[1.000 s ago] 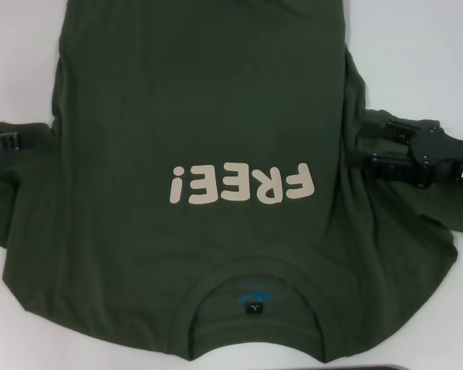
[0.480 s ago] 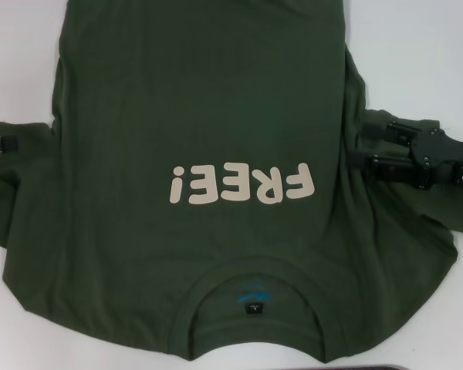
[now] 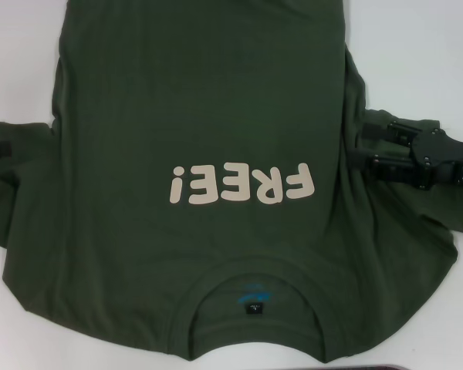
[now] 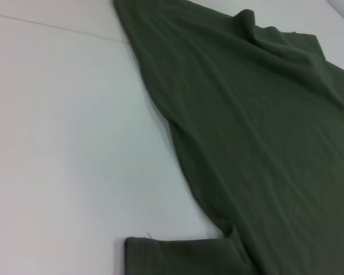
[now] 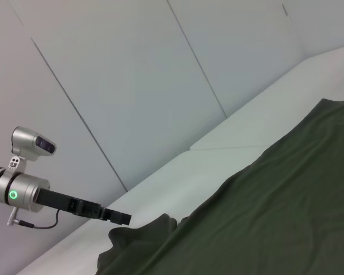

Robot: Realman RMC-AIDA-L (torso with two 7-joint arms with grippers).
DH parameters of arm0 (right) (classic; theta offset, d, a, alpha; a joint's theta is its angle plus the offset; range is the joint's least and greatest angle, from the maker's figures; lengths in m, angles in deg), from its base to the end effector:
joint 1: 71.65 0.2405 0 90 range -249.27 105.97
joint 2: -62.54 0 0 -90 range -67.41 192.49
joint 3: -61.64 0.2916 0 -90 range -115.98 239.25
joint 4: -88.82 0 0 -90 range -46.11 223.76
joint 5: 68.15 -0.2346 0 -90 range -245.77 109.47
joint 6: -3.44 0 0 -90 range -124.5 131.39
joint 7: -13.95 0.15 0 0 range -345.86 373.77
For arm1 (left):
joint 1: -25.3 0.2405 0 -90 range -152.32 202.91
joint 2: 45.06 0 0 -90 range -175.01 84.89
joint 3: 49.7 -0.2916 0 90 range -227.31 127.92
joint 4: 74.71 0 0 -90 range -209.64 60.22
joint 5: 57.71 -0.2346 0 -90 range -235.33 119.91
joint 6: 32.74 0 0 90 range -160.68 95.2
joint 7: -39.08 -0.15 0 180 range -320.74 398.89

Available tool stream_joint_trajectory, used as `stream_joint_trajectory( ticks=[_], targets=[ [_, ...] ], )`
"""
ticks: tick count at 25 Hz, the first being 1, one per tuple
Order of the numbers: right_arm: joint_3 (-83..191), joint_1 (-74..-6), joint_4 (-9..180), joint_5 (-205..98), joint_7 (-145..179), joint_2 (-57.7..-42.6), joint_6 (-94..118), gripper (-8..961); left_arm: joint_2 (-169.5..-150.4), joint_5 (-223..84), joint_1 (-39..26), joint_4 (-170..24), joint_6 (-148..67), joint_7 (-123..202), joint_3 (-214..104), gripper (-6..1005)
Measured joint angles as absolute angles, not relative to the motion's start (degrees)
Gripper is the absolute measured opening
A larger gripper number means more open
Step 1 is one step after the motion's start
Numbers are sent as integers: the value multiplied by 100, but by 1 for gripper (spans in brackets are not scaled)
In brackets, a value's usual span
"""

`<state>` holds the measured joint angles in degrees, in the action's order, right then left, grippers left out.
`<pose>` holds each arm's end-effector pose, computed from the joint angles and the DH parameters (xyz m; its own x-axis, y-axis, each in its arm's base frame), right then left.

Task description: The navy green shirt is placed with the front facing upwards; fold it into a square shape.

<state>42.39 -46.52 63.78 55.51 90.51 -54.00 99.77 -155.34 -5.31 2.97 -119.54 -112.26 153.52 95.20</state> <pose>0.3624 0.3058 -0.0156 0.5717 -0.5079 -0.6444 -0.6753 -0.7374 -0.0178 -0.4166 0.3496 0.0827 0.4281 0.7793 0.4577 0.9002 -0.3228 -0.2924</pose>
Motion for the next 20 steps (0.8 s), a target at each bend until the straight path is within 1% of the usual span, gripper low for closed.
stream_joint_trajectory(
  ticks=[20],
  targets=[
    [4298,-4663,6378,5551,9060,-5392,9997,916,-15500,-702,331,-11953,-11021,15441,9534,902]
  ],
)
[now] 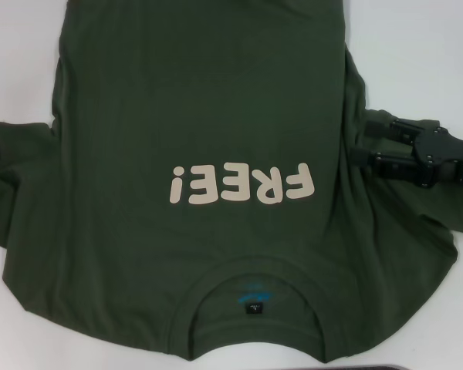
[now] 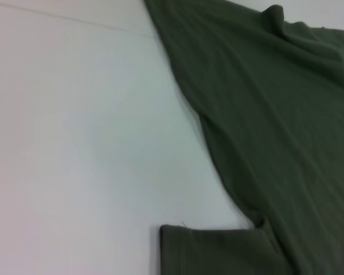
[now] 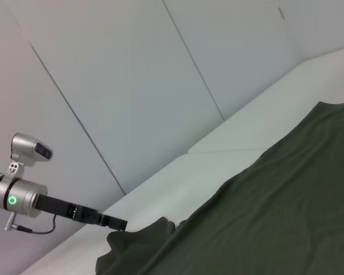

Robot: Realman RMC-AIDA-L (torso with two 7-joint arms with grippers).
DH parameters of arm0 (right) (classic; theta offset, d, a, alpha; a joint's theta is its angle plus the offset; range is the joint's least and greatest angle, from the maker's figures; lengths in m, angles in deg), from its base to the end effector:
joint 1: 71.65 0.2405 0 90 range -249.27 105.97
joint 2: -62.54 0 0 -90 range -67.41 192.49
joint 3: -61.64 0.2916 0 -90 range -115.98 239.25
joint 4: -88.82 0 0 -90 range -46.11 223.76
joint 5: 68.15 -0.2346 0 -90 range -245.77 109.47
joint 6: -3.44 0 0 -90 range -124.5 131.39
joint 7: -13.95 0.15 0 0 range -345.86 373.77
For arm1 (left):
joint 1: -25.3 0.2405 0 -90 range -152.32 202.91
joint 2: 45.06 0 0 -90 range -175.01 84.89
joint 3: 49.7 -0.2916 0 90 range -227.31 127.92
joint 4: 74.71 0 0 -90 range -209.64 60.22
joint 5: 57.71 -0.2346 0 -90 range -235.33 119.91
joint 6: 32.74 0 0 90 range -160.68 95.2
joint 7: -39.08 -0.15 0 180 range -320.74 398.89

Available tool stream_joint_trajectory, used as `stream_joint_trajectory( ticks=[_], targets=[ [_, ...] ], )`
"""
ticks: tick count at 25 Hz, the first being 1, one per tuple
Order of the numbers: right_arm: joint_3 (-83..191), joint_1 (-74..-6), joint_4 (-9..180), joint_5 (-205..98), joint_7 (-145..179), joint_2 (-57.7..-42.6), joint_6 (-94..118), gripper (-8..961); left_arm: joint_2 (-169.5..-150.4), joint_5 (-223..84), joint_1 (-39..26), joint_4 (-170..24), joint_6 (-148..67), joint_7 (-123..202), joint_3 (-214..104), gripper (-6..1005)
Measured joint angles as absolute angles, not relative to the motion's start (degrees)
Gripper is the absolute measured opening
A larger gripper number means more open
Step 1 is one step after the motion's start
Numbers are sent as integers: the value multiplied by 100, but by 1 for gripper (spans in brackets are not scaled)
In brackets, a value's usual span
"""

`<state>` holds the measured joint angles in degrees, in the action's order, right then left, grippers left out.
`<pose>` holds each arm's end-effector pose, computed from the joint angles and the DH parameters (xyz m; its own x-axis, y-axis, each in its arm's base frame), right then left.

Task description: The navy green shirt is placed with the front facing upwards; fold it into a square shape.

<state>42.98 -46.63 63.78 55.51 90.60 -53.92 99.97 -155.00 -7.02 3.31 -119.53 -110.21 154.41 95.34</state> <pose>0.3633 0.3054 -0.0137 0.5652 -0.5066 -0.6510 -0.6794 -0.7335 -0.0190 -0.4265 0.3481 0.0875 0.4149 0.7893 0.4526 0.9001 -0.2835 -0.3307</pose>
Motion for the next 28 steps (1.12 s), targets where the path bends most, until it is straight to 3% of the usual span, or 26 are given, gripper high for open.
stream_joint_trajectory(
  ticks=[28],
  targets=[
    [4307,-4669,6378,5551,9059,-5391,10019,916,-15535,-907,420,-12243,-11088,15588,9593,902]
  ],
)
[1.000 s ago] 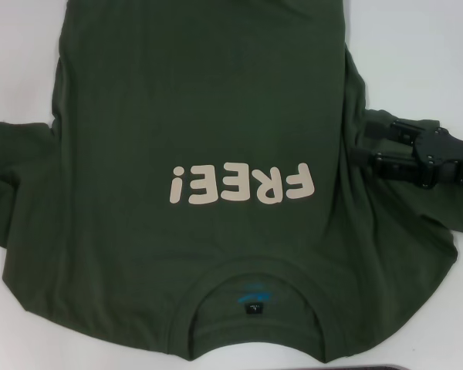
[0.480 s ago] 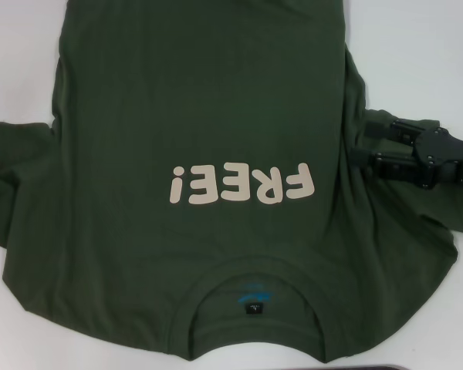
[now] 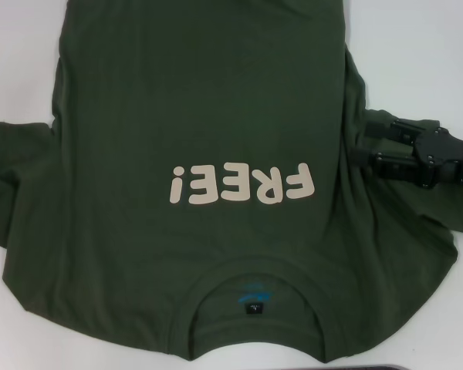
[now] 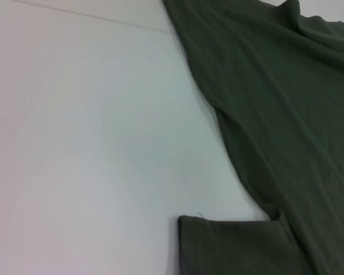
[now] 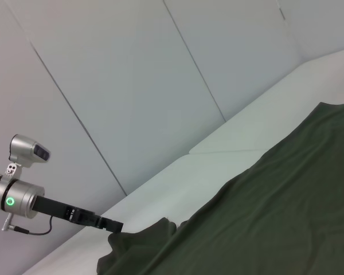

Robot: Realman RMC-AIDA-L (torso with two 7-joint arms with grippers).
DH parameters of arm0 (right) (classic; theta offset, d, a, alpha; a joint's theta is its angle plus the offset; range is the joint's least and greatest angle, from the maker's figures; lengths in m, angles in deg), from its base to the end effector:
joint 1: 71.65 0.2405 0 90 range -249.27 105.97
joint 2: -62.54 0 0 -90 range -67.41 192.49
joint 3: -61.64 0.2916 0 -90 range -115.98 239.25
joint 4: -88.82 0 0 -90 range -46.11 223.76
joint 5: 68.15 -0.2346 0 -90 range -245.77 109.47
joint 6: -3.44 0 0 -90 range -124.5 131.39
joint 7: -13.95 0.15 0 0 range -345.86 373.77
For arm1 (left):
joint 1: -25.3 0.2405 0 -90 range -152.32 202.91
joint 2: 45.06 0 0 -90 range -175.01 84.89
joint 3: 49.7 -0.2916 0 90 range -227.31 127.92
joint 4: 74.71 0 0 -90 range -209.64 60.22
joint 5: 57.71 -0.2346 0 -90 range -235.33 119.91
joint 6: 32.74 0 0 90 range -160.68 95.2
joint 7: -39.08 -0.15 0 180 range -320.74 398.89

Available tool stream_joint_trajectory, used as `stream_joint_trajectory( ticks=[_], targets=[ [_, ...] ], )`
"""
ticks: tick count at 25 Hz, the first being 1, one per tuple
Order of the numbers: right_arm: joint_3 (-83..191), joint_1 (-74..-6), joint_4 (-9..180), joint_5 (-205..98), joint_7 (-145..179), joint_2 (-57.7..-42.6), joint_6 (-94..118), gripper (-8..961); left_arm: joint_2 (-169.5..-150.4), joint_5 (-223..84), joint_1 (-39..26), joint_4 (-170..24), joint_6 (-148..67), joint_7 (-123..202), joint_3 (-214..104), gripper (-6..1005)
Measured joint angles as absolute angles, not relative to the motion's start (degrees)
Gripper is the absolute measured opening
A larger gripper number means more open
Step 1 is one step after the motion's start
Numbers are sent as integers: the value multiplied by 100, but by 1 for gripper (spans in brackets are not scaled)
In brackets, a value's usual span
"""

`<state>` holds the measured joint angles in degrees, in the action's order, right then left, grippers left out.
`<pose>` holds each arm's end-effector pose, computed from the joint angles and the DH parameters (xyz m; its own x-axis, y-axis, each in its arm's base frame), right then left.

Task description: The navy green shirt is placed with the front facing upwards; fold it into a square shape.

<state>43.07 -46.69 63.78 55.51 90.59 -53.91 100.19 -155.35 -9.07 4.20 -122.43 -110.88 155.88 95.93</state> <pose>0.3633 0.3047 -0.0134 0.5637 -0.5062 -0.6526 -0.6788 -0.7341 -0.0170 -0.4297 0.3426 0.0957 0.4110 0.7969 0.4428 0.8958 -0.2629 -0.3584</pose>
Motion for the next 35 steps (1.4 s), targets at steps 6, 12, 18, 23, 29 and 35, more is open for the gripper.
stream_joint_trajectory(
  ticks=[6,12,18,23,29,35],
  targets=[
    [4310,-4668,6378,5551,9059,-5390,10025,915,-15541,-1040,380,-12244,-11135,15635,9583,903],
    [4312,-4661,6378,5551,9059,-5385,10026,915,-15544,-1060,362,-12252,-11159,15670,9549,903],
    [4361,-4653,6378,5551,9059,-5382,10027,915,-15518,-1115,358,-12253,-11216,15670,9585,902],
    [4363,-4643,6378,5551,9059,-5382,10030,915,-15511,-1180,359,-12252,-11228,15671,9589,902],
    [4368,-4642,6378,5551,9059,-5378,10030,915,-15503,-1220,342,-12257,-11302,15691,9552,902],
    [4375,-4642,6378,5551,9059,-5373,10014,915,-15546,-1643,249,-12369,-11351,15828,9549,903]
  ],
)
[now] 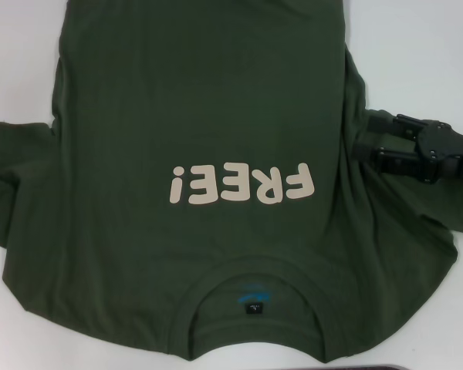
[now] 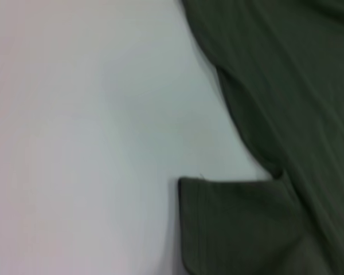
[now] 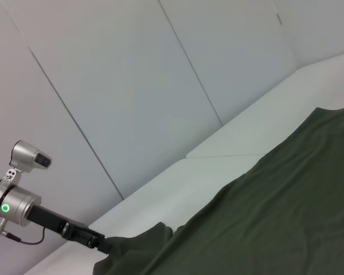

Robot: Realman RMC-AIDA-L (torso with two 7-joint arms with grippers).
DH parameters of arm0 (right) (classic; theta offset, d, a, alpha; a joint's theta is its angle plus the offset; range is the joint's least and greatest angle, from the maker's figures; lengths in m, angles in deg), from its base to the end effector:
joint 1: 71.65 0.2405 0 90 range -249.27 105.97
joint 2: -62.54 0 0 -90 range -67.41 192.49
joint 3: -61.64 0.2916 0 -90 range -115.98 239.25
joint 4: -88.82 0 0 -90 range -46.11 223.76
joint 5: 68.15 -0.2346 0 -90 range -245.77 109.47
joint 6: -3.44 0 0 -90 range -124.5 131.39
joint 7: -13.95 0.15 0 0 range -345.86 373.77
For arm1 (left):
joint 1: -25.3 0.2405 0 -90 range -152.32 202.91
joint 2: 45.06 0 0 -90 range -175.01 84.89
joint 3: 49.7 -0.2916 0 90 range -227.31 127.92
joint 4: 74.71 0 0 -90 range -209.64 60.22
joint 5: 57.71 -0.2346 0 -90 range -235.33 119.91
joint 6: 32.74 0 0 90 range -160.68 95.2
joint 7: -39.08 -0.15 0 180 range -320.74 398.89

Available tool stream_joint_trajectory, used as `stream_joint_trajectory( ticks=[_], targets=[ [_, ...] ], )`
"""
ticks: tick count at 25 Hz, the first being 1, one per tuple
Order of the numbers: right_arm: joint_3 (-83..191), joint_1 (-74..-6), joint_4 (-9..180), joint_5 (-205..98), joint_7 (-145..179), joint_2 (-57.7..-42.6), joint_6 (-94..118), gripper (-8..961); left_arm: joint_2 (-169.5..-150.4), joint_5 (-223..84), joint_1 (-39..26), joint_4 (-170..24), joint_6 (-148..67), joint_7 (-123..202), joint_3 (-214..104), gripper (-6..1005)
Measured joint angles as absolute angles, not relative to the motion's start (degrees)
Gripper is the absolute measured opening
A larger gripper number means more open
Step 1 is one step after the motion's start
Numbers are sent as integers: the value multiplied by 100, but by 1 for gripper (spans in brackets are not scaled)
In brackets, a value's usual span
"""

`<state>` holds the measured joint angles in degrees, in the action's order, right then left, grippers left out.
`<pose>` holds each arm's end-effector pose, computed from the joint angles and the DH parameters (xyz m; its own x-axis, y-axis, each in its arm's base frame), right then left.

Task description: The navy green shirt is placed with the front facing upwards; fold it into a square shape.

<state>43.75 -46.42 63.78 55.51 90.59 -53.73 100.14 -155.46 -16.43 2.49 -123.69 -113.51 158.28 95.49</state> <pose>0.3632 0.3074 -0.0107 0.5625 -0.4994 -0.6589 -0.6797 -0.7331 -0.0245 -0.4273 0.3424 0.0921 0.4108 0.8485 0.3336 0.8817 -0.2765 -0.3823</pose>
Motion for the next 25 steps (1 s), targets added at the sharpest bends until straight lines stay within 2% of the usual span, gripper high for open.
stream_joint_trajectory(
  ticks=[15,25],
  targets=[
    [4389,-4665,6378,5551,9059,-5374,10021,915,-15605,-1730,70,-12393,-11466,15790,9541,902],
    [4397,-4669,6378,5551,9059,-5374,10004,915,-15616,-1789,60,-12402,-11483,15792,9541,864]
  ],
)
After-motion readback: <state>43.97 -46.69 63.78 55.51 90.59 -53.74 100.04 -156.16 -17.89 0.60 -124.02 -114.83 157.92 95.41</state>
